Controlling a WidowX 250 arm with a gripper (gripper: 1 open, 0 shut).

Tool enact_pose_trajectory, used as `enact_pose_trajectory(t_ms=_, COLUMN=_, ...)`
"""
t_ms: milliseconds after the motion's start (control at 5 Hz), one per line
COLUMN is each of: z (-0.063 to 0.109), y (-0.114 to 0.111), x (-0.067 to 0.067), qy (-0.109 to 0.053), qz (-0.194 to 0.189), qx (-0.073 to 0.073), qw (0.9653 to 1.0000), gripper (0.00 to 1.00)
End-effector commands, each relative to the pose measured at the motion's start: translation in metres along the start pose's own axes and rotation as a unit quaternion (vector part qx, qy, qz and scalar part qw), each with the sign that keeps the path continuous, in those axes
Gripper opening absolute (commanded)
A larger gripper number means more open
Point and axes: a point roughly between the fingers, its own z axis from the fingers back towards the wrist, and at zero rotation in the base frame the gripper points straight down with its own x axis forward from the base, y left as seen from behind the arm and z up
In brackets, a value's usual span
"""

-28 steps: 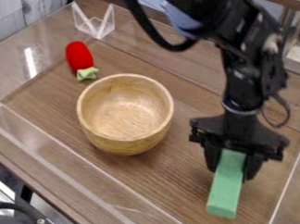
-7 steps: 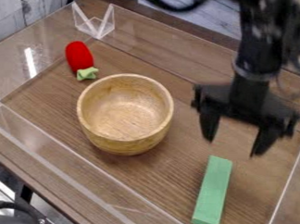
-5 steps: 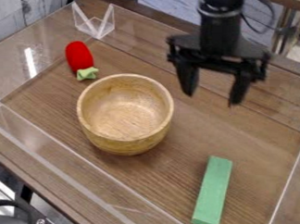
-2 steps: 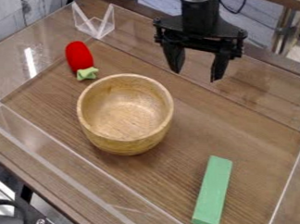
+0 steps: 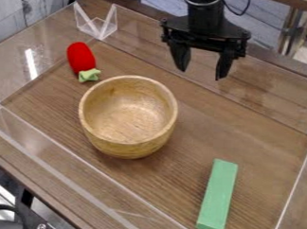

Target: Remove the green stick from the brown bowl and put it on the table

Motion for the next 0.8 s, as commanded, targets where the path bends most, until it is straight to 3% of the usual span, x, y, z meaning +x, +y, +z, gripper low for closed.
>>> enact_pose_trajectory(t_ms=0, z=0.009, y=0.0, x=0.023, qy=-0.041, qz=-0.005, qx=-0.003, qw=0.9992, gripper=1.0)
enact_pose_trajectory(t_ms=600, z=-0.007, y=-0.004, x=0.04, qy=-0.054, qz=-0.012, qx=0.001, qw=0.9985, gripper=1.0)
